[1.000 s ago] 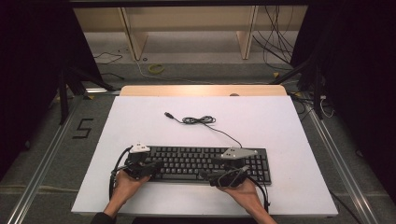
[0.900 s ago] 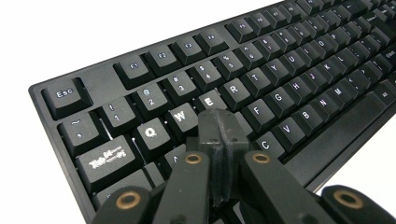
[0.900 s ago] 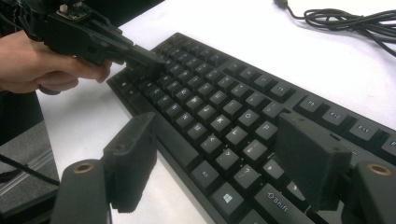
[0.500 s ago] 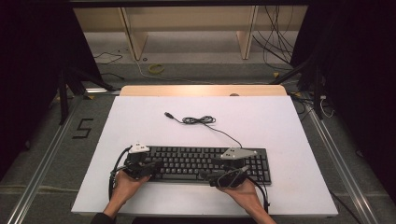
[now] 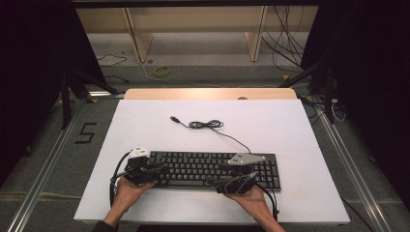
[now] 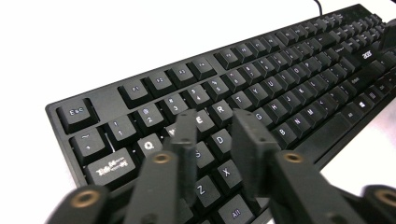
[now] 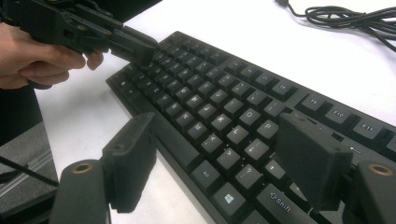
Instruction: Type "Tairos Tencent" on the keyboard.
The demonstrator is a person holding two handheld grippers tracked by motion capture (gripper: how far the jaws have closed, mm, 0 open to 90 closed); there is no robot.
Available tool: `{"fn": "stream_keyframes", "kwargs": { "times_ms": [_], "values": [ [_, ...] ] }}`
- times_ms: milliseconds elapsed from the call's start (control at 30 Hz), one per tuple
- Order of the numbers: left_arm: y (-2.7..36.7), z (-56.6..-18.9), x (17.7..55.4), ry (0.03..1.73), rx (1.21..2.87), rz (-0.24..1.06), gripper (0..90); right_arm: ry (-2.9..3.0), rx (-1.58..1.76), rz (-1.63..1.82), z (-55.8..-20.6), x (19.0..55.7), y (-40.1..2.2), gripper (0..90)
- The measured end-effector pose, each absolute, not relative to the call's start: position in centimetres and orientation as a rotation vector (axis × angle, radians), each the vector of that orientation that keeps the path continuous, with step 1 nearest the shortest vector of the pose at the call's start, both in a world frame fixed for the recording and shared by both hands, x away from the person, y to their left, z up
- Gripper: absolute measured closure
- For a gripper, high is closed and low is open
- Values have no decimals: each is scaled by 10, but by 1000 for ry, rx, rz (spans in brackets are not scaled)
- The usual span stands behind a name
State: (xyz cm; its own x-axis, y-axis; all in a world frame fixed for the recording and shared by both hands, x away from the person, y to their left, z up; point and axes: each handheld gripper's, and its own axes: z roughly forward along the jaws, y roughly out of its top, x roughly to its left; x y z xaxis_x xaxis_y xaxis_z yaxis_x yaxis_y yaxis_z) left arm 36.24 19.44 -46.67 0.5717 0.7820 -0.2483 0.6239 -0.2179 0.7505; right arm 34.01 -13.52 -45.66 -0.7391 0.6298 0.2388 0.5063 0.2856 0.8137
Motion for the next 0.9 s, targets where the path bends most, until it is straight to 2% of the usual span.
{"fn": "stream_keyframes", "kwargs": {
  "times_ms": [433,900],
  "values": [
    [199,-464,360,1147,1905,232,458,2417,1071,1457,-456,341,-133,298],
    [207,-460,352,1156,1865,236,358,2432,1063,1459,-456,346,-126,298]
  ]
}}
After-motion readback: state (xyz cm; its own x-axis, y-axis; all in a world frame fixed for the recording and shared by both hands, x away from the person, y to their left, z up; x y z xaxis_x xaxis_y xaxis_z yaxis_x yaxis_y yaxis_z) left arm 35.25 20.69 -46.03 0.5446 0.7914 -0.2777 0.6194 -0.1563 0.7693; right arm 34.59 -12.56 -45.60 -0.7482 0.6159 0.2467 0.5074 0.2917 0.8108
